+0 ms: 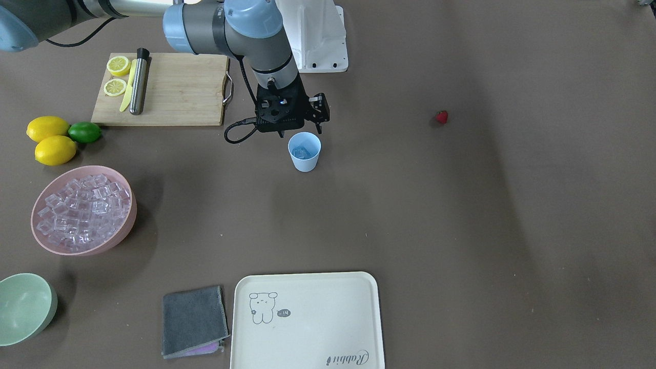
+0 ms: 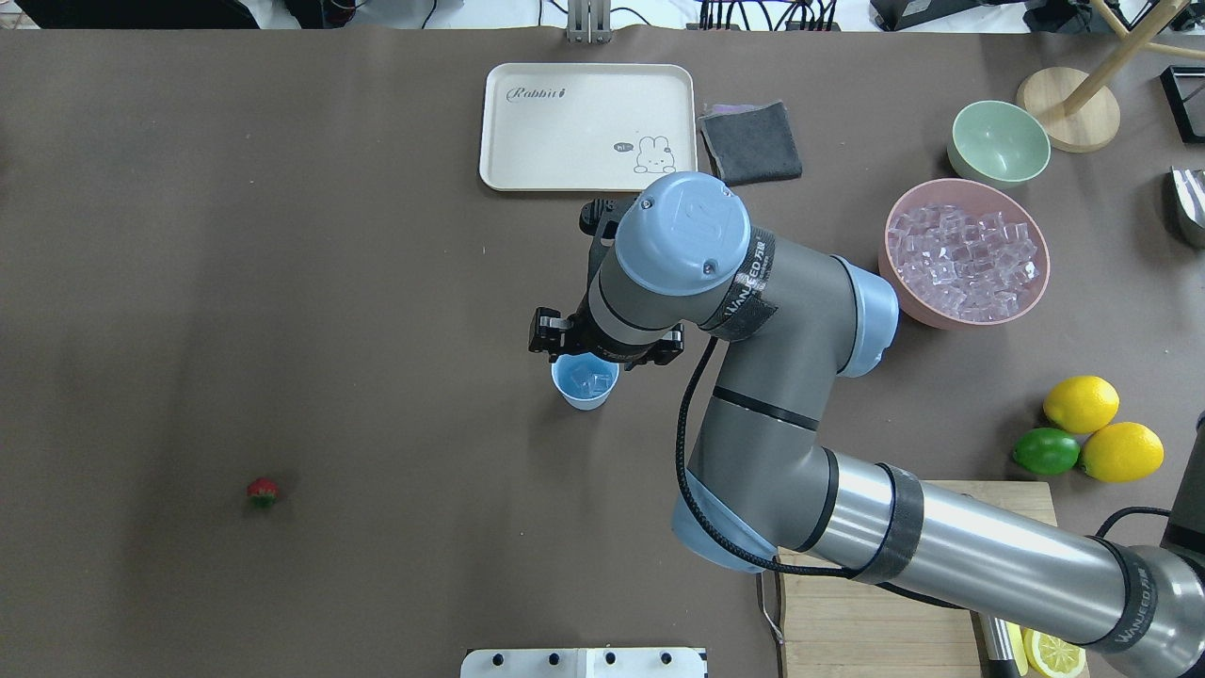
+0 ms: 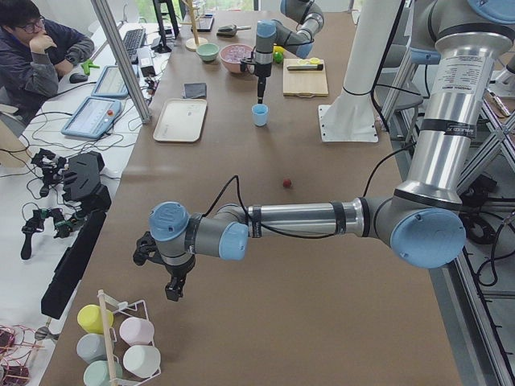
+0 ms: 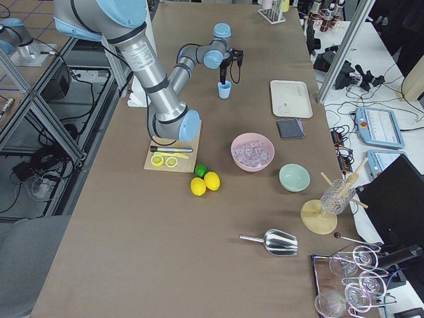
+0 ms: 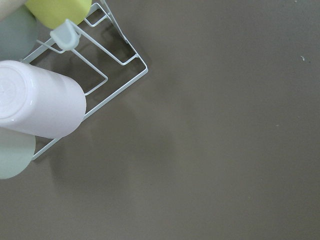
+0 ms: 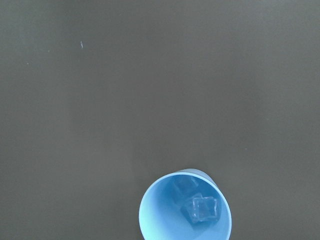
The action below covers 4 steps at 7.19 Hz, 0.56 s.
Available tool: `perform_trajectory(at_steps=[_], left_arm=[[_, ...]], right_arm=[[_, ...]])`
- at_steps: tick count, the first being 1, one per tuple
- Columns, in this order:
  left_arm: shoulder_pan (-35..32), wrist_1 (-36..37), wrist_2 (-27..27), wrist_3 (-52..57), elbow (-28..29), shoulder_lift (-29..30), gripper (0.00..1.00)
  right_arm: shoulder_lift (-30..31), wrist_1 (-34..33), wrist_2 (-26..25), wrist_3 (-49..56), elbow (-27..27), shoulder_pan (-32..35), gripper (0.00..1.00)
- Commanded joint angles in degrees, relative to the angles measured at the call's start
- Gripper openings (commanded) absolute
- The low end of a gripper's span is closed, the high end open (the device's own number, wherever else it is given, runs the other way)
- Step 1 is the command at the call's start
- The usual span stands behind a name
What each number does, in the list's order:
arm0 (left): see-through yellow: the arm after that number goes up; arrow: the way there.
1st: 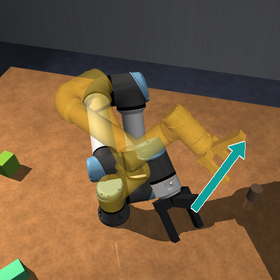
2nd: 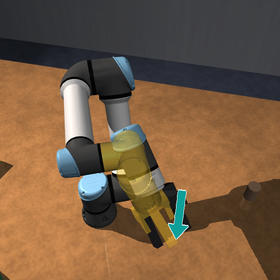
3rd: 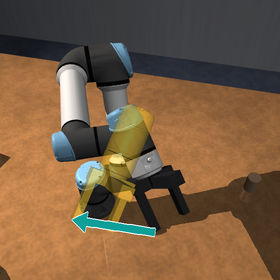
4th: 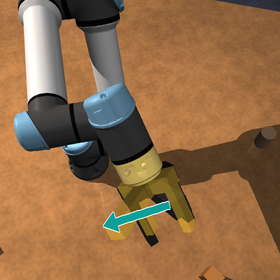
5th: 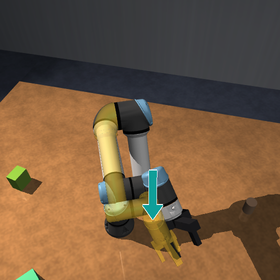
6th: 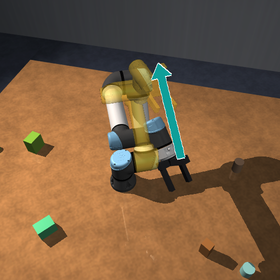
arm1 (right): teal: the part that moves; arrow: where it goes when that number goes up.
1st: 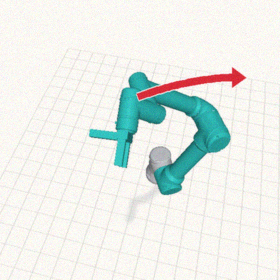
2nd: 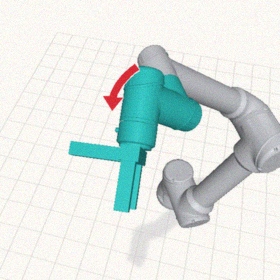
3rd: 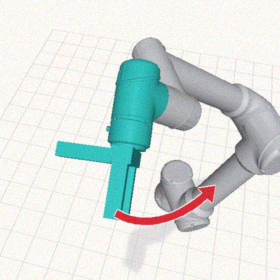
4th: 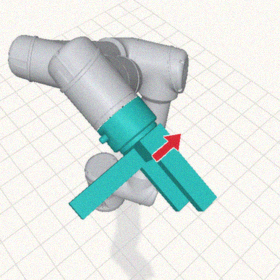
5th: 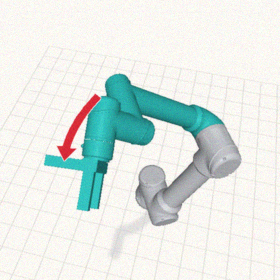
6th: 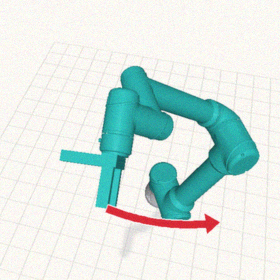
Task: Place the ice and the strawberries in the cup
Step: 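Carry the ice cube with the right gripper to the blue cup and drop it, then withdraw the right gripper toward the ice bowl while the left arm reaches toward the strawberry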
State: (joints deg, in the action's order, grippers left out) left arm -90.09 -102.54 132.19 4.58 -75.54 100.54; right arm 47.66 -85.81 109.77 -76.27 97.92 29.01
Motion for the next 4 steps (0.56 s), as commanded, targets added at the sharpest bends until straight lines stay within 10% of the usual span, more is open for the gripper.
perform_trajectory(at_steps=[1,4], left_arm=[[0.0,-0.03,0.09,-3.84,-3.27,1.57,0.98],[7.98,-11.06,-2.18,-6.77,-13.22,-0.26,0.98]], right_arm=[[2.59,-0.06,2.88,0.42,3.56,2.78,0.99],[12.19,0.29,8.52,5.06,11.76,11.65,0.99]])
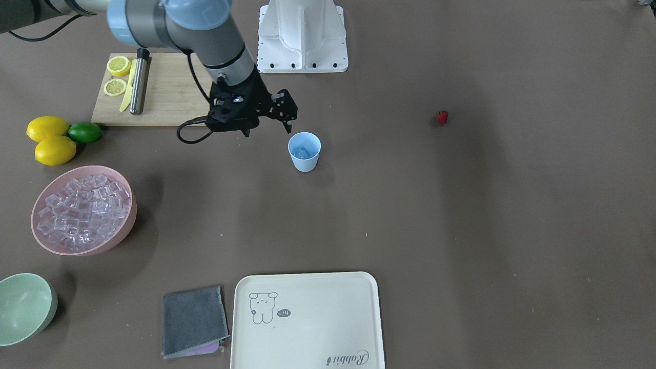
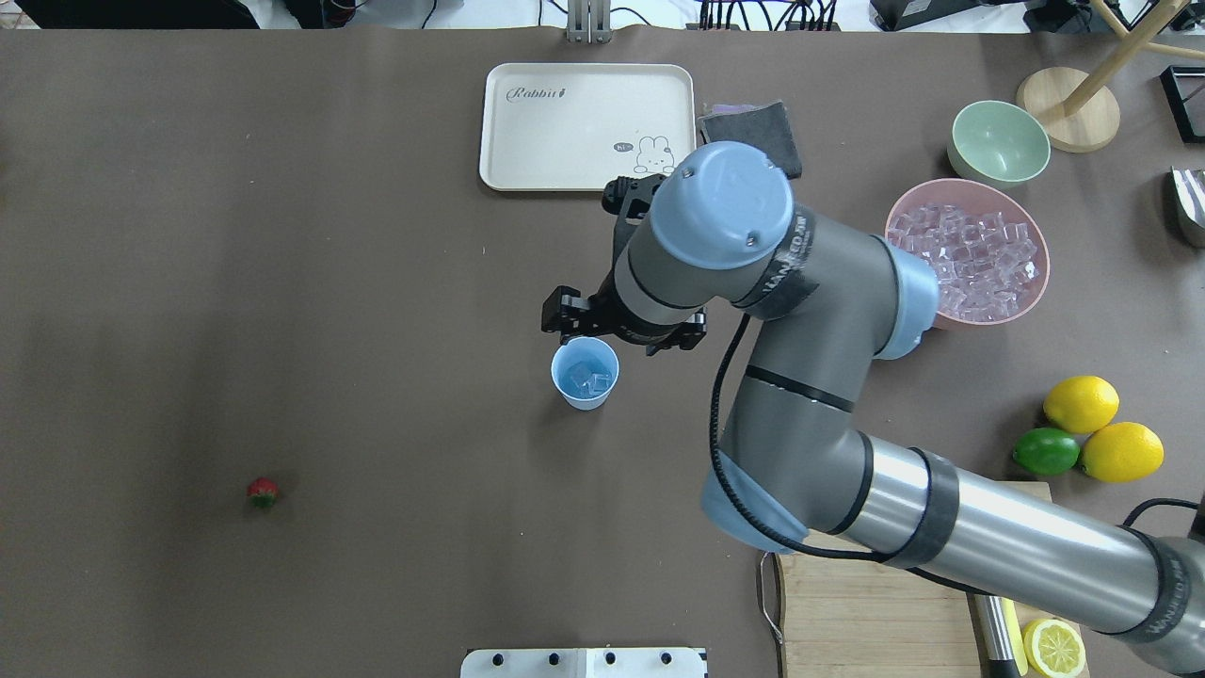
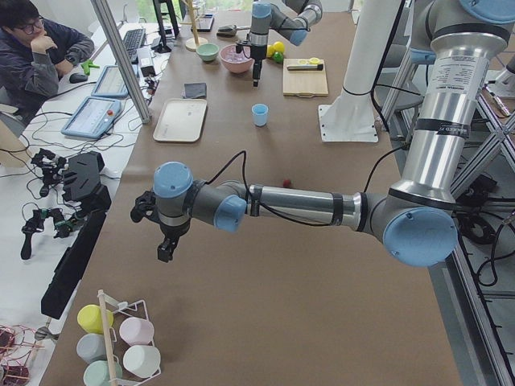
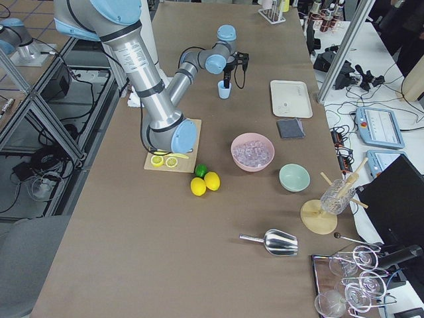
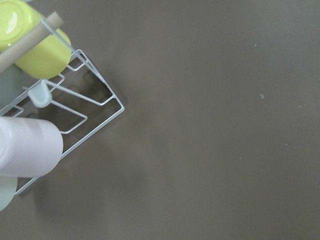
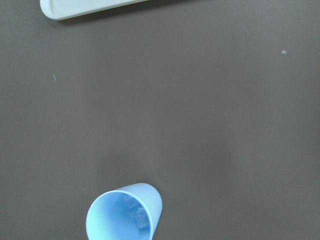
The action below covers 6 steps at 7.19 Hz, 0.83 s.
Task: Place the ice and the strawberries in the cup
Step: 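Withdraw the right gripper toward the ice bowl while the left arm reaches toward the strawberry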
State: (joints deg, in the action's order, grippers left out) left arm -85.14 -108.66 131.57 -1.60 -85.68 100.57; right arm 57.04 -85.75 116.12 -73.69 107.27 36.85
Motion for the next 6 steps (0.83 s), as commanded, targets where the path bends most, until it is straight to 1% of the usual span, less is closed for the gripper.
perform_trajectory(at_steps=[1,2,3,4,5,6], left_arm=[[6.44,-5.68,-2.53,-5.12,-3.01,0.93,0.98],[7.17,-9.0,-2.02,-24.22,-6.83,0.51,0.98],[12.4,-17.29,-2.8,-36.42,-12.18,-4.89,0.98],[17.24,-22.86,-8.81,-39.85,-15.71,-8.77,0.98],[23.81,-23.44,-14.27,-41.8,-18.97,-11.68,0.98],[31.1,-23.18,-18.32,-49.56,-21.79,-12.41,0.98]], right_arm=[[3.43,0.32,2.27,4.5,3.02,5.75,0.99],[4.04,0.58,2.53,8.18,2.86,7.95,0.99],[6.22,0.67,3.14,11.61,2.77,10.84,0.99],[8.51,0.67,5.76,16.52,2.59,13.83,0.99],[10.1,0.67,7.35,18.48,2.42,15.77,0.99],[10.29,0.67,7.37,18.76,1.81,16.57,0.99]])
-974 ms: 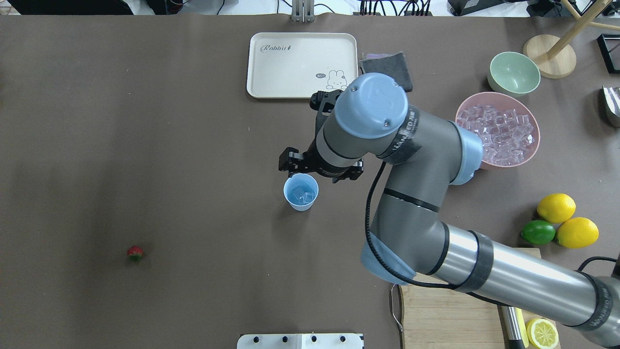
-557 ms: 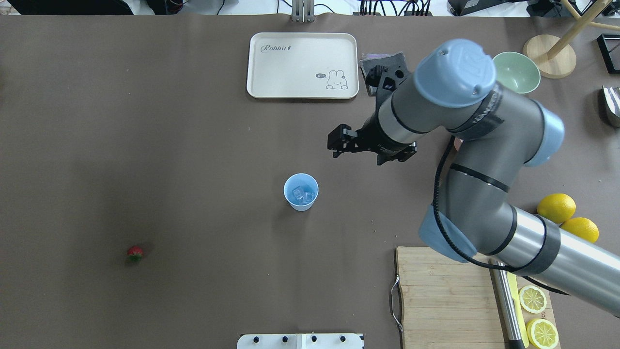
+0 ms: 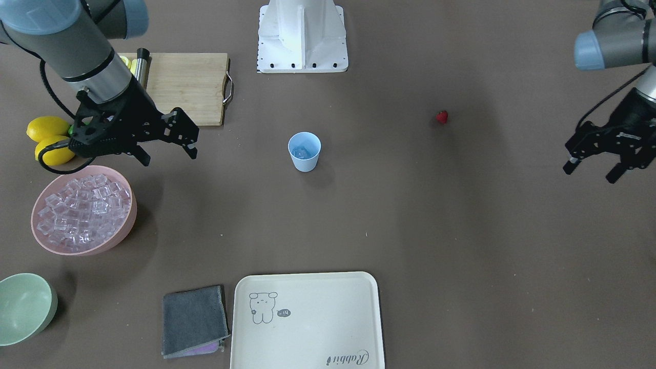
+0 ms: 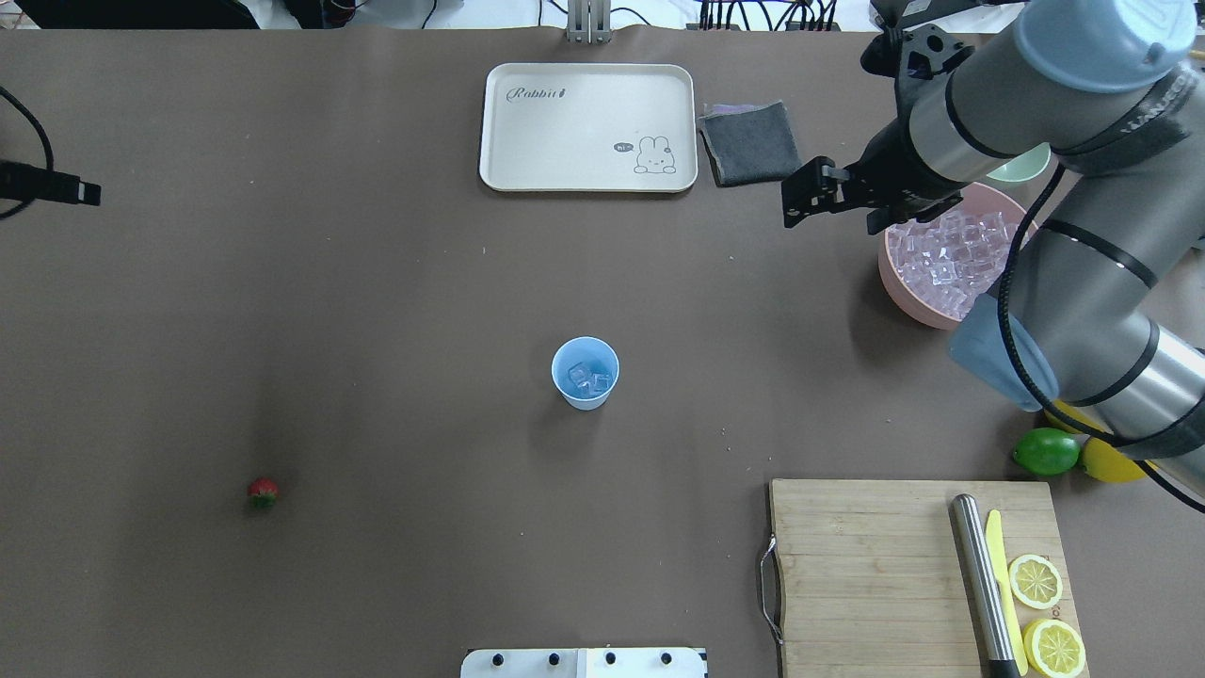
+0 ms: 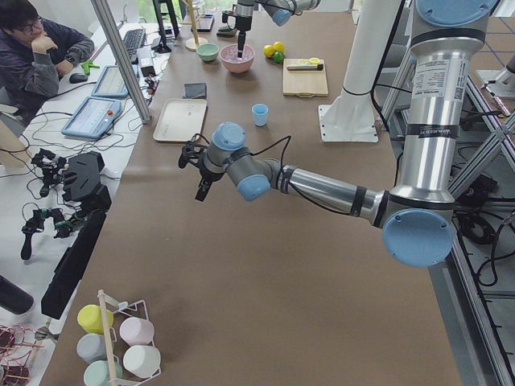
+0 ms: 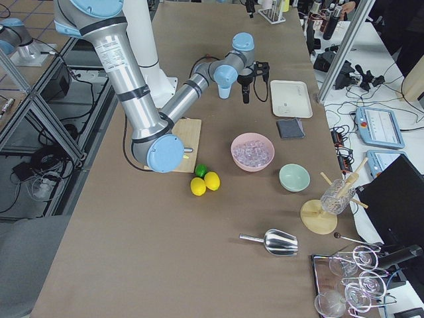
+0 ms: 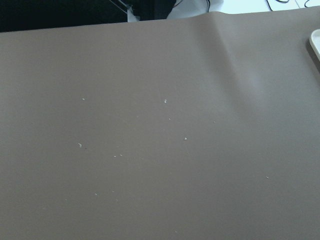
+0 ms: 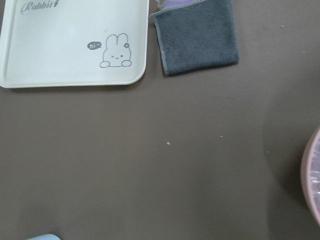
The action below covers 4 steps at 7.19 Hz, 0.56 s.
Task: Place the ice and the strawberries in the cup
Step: 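Withdraw the right gripper toward the ice bowl while the left arm reaches toward the strawberry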
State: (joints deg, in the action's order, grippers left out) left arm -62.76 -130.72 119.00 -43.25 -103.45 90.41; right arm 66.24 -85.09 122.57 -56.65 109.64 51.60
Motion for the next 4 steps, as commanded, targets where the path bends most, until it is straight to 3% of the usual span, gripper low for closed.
perform_trajectory(at_steps=[1,3,4], left_arm=[[16.8,-0.77,-12.94,-15.74,-7.6,-5.21,0.98],[28.51,9.21,-22.28,-23.33,-15.68,-5.51,0.98],[31.87,9.26,-25.2,-25.03,-16.33,-5.51,0.98]], right_arm=[[1.26,0.1,0.92,1.81,-1.18,2.45,0.99],[1.26,0.1,0.66,1.99,-1.63,2.54,0.99],[1.44,0.19,0.48,1.9,-1.63,2.55,0.99]])
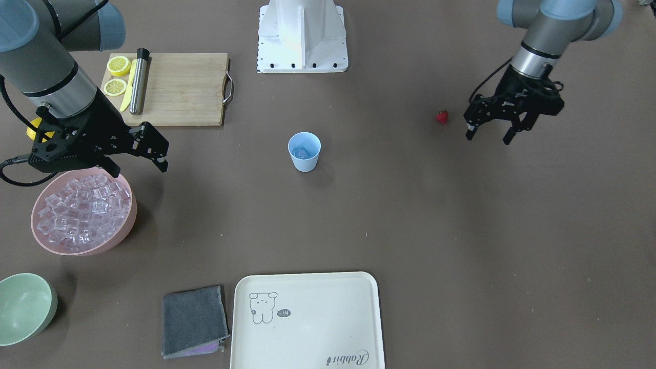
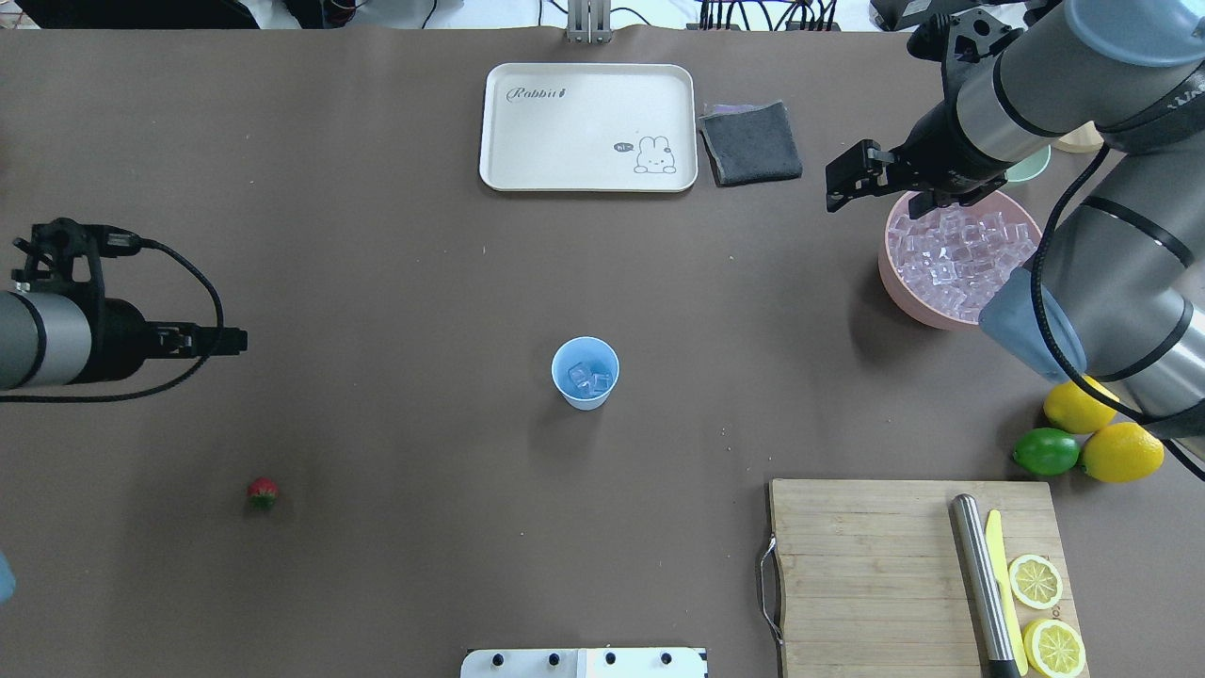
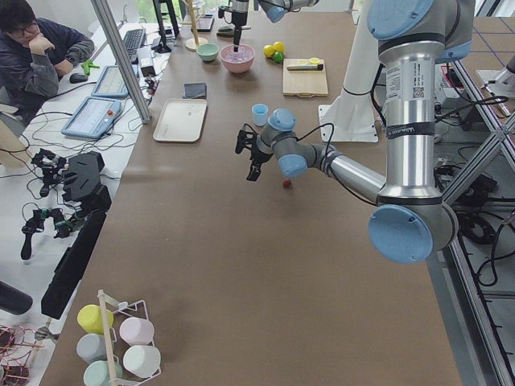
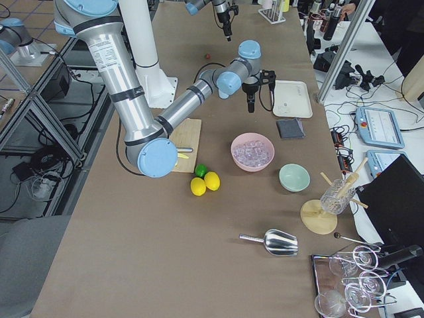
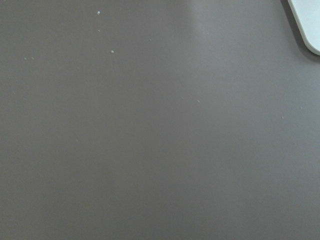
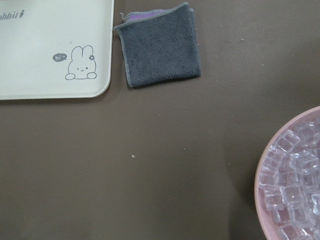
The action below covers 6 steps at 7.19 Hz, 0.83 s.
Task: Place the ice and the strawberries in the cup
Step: 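Withdraw the right gripper toward the ice bowl while the left arm reaches toward the strawberry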
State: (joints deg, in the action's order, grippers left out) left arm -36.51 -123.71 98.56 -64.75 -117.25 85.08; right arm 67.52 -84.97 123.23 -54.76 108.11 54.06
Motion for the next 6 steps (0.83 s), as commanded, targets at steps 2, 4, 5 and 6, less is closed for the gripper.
perform_trajectory(at_steps=[2,4,5,6], left_arm=[[15.62,2.25,-13.16,-7.14,-2.37,-0.17,0.98],[16.99,2.34,-14.27,-7.15,-1.93,-0.61,0.97],[17.08,2.25,-14.18,-7.15,-1.15,-1.4,0.97],[17.08,2.08,-14.18,-6.97,-1.14,-2.89,0.97]], right_arm=[[1.29,2.43,-0.18,0.0,-0.09,0.08,0.99],[1.65,2.62,-0.18,-0.08,0.0,0.08,0.99],[1.65,2.62,-0.18,-0.35,0.17,0.08,0.99],[1.74,2.62,-0.09,-0.43,0.26,0.08,0.99]])
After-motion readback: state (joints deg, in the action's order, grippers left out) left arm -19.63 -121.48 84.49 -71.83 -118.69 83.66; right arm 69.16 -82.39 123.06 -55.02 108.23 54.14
